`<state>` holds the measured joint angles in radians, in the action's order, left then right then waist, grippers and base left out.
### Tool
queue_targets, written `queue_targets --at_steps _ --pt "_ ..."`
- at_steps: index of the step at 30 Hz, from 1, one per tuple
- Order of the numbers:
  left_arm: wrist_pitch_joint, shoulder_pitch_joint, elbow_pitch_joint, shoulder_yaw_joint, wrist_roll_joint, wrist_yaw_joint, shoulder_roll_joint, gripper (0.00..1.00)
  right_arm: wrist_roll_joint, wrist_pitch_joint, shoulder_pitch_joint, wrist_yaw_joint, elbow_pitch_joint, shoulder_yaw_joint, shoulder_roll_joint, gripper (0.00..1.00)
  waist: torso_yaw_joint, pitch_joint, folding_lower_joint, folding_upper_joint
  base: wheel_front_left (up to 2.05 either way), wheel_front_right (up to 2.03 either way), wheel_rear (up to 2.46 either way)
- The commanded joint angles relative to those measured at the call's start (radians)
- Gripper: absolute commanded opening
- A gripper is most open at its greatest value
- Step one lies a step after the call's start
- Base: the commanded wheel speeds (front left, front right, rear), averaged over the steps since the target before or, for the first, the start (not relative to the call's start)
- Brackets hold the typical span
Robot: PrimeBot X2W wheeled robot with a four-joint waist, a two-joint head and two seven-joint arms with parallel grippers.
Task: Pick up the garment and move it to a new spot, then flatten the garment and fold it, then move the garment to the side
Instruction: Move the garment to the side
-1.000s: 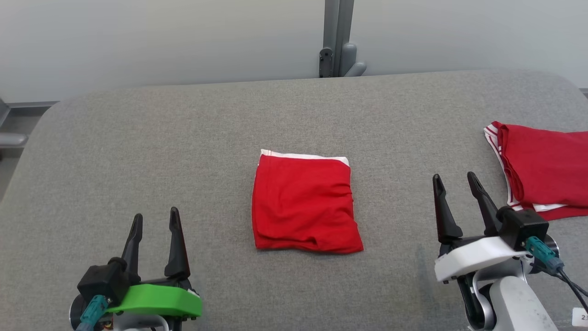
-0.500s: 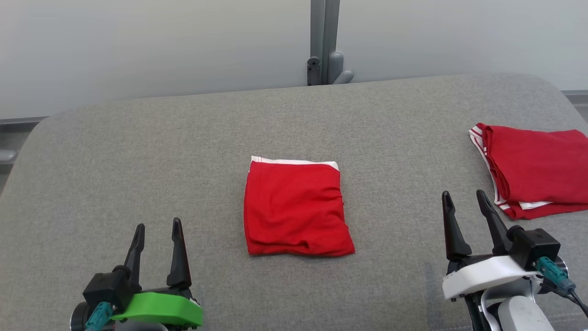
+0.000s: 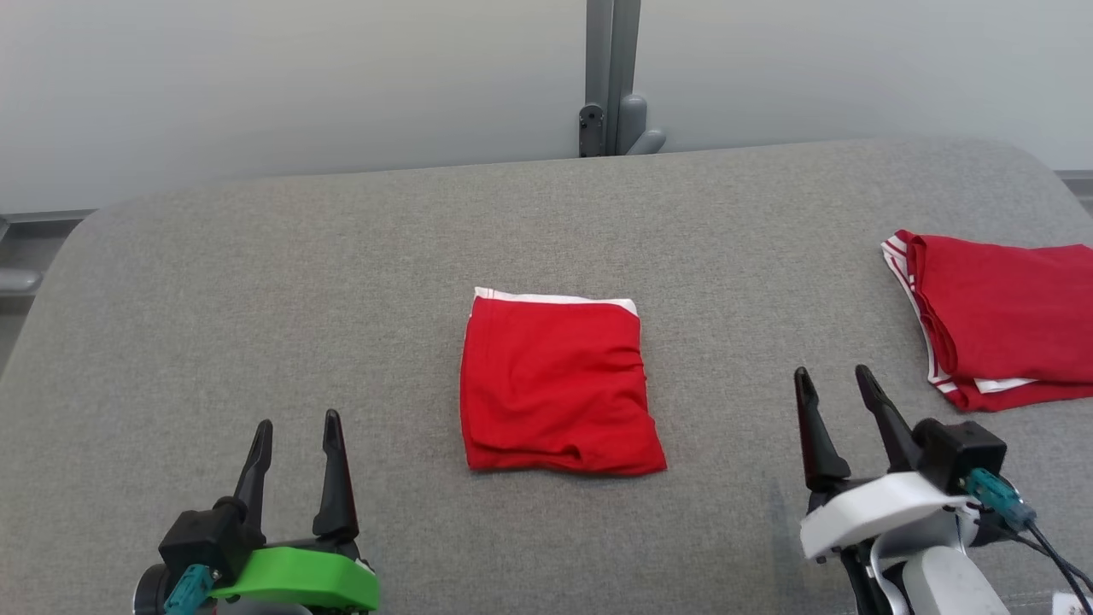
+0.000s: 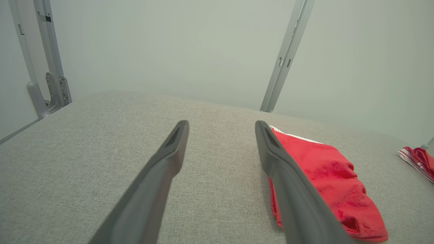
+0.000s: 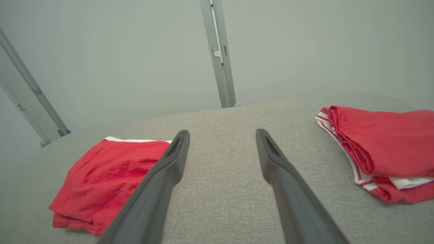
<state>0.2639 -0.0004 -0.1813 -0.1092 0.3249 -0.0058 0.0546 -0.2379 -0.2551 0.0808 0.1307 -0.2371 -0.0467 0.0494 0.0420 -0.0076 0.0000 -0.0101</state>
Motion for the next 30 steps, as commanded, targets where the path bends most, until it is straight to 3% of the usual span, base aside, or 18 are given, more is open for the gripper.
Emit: queue_targets --at_steps 1,9,16,29,30 --pt "0.000 -0.002 -0.001 -0.001 -0.001 -0.003 0.001 1.00 -0.013 0.022 0.038 0.000 -0.021 -0.015 0.002 1.00 0.009 0.006 0.0000 0.0101 0.00 0.00 0.00" --pt "0.000 -0.042 -0.003 -0.014 -0.002 -0.008 0.000 1.00 -0.138 0.221 0.246 0.000 -0.249 -0.143 0.058 1.00 0.084 0.055 0.0000 0.0101 0.00 0.00 0.00" --pt "0.000 -0.072 -0.006 -0.025 0.002 -0.006 -0.002 1.00 -0.306 0.298 0.384 0.000 -0.434 -0.247 0.103 1.00 0.181 0.110 0.0000 0.0101 0.00 0.00 0.00" --pt "0.000 -0.094 -0.008 -0.022 0.009 -0.008 -0.004 1.00 -0.559 0.394 0.490 0.000 -0.586 -0.375 0.151 1.00 0.274 0.155 0.0000 0.0101 0.00 0.00 0.00" --pt "0.000 -0.096 -0.007 -0.022 0.009 -0.009 -0.004 1.00 -0.573 0.393 0.495 0.000 -0.591 -0.385 0.158 0.49 0.276 0.157 0.0000 0.0101 0.00 0.00 0.00"
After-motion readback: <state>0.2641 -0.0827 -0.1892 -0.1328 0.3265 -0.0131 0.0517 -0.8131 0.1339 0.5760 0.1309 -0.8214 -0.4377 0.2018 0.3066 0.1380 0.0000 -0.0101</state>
